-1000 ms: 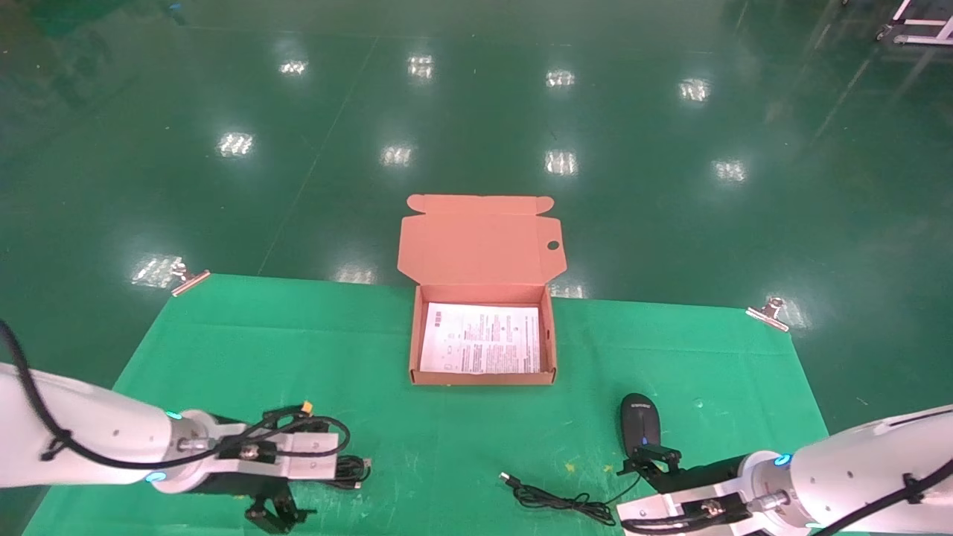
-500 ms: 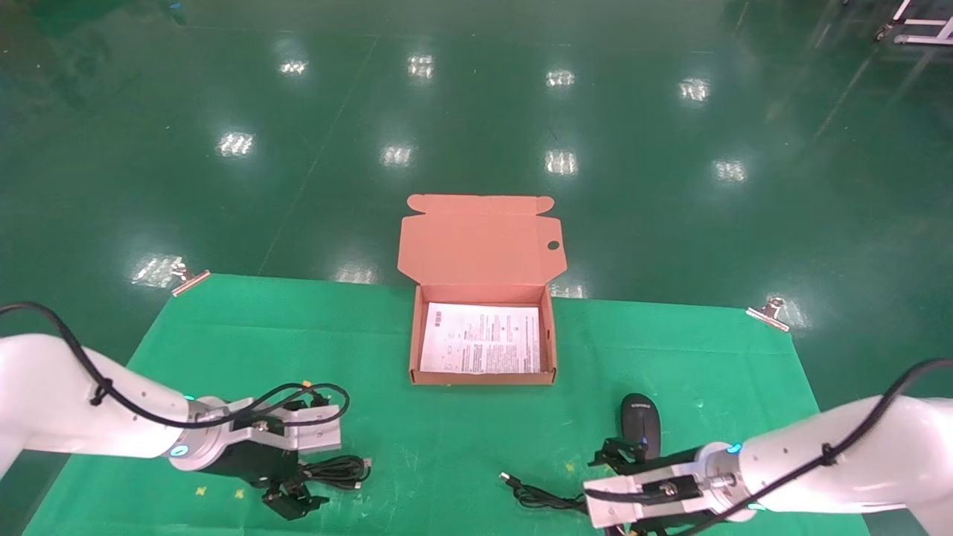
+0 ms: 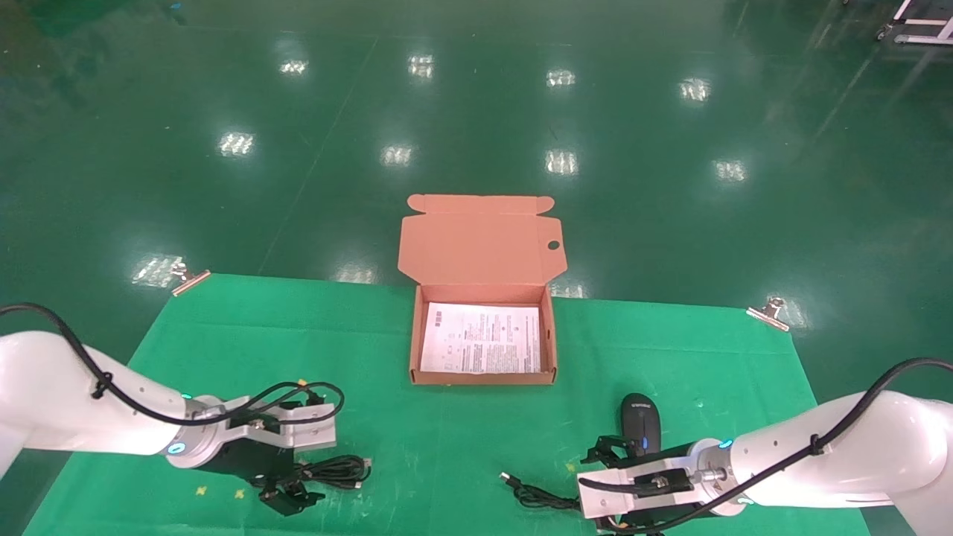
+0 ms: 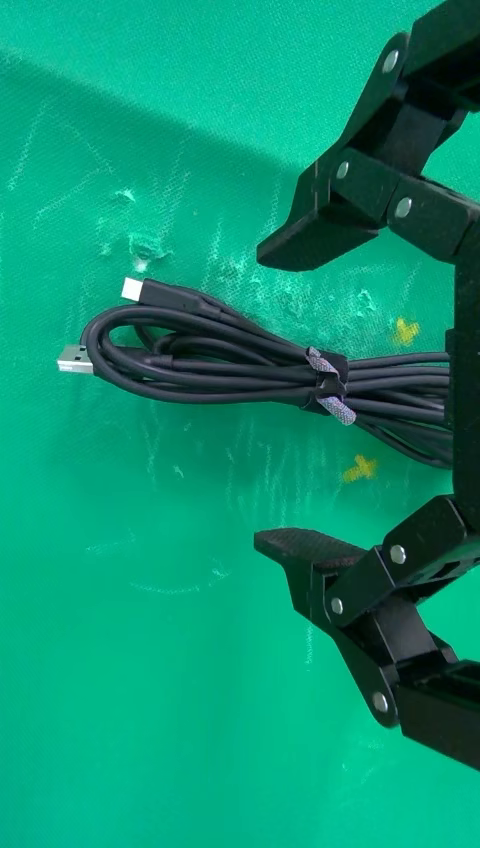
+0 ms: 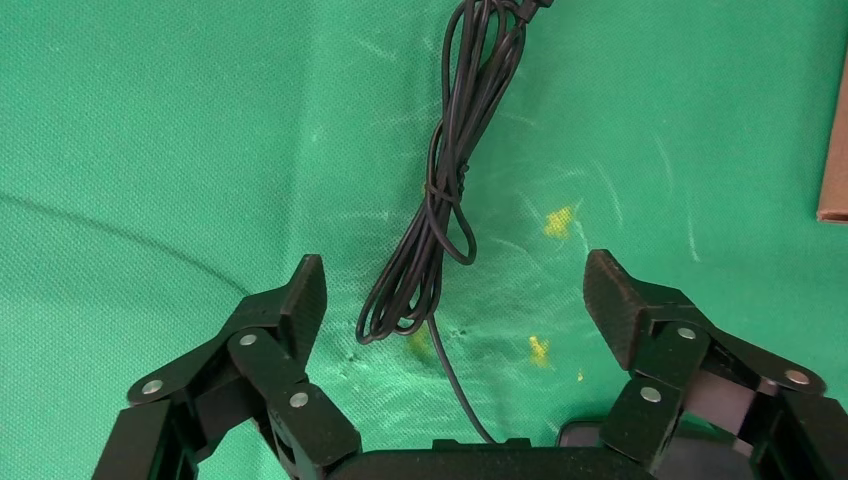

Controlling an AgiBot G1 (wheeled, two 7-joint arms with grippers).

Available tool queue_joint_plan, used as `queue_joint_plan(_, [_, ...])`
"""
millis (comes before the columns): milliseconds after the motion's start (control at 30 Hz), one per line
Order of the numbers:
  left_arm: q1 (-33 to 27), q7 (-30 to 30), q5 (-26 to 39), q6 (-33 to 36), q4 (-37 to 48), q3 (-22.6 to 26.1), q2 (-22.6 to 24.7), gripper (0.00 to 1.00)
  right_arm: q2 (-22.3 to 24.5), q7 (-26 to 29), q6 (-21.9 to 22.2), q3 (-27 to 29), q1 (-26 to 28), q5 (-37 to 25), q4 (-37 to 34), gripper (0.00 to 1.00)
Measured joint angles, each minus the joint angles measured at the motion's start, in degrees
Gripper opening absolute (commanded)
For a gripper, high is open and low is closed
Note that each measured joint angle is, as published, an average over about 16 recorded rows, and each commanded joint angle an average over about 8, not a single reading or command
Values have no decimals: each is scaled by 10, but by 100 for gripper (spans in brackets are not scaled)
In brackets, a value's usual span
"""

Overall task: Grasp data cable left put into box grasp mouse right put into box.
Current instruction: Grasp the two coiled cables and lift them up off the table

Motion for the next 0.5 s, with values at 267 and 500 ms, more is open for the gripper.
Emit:
queue_joint_plan(267, [1, -4, 0, 2, -7, 0, -2, 0, 2, 3, -1, 0, 0, 0, 5, 0])
queue_joint_plan(500, [2, -6, 0, 4, -11, 0, -3, 0, 3, 5, -2, 0, 0, 0, 8, 0])
